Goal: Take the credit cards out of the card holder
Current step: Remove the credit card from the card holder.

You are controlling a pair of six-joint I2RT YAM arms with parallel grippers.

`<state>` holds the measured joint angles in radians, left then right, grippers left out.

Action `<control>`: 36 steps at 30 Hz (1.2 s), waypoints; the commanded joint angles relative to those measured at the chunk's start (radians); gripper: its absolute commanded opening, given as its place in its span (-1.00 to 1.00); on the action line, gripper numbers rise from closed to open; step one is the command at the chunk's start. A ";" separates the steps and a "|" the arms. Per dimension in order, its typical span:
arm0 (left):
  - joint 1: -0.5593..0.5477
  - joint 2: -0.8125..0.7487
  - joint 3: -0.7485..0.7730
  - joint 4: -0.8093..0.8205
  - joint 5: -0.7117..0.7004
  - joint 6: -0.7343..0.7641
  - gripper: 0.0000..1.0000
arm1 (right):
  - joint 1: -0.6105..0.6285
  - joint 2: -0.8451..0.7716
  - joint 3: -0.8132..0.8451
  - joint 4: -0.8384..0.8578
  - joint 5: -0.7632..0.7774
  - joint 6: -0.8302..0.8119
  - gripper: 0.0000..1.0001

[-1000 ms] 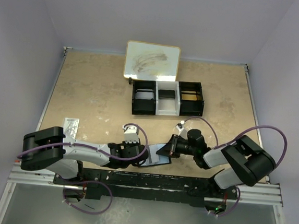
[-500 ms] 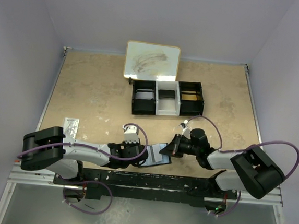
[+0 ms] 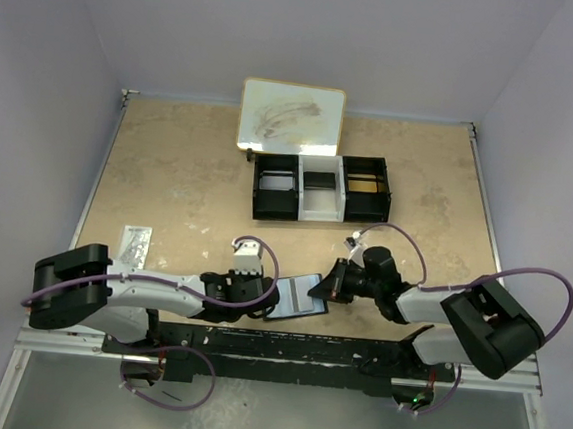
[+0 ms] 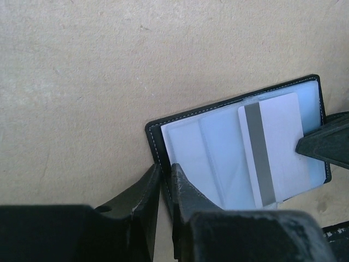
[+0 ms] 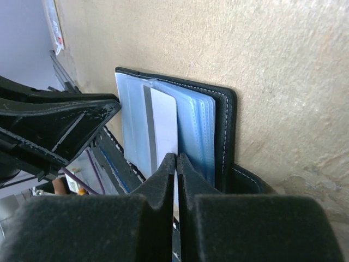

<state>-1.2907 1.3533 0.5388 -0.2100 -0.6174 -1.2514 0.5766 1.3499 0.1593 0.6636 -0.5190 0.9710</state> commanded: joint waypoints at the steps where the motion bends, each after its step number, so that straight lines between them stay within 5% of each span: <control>1: -0.001 -0.069 0.043 -0.057 -0.004 0.067 -0.72 | -0.002 0.037 0.024 0.037 0.012 -0.025 -0.98; 18: -0.012 0.066 0.134 0.155 0.142 0.166 -0.58 | -0.002 0.036 0.017 0.055 0.016 -0.017 -0.97; 36: -0.043 0.232 0.178 -0.044 0.040 0.124 -0.88 | -0.002 0.035 -0.002 0.186 -0.052 0.029 -0.72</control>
<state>-1.3243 1.5444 0.7094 -0.1696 -0.5594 -1.1145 0.5766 1.3701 0.1669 0.7555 -0.5327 0.9844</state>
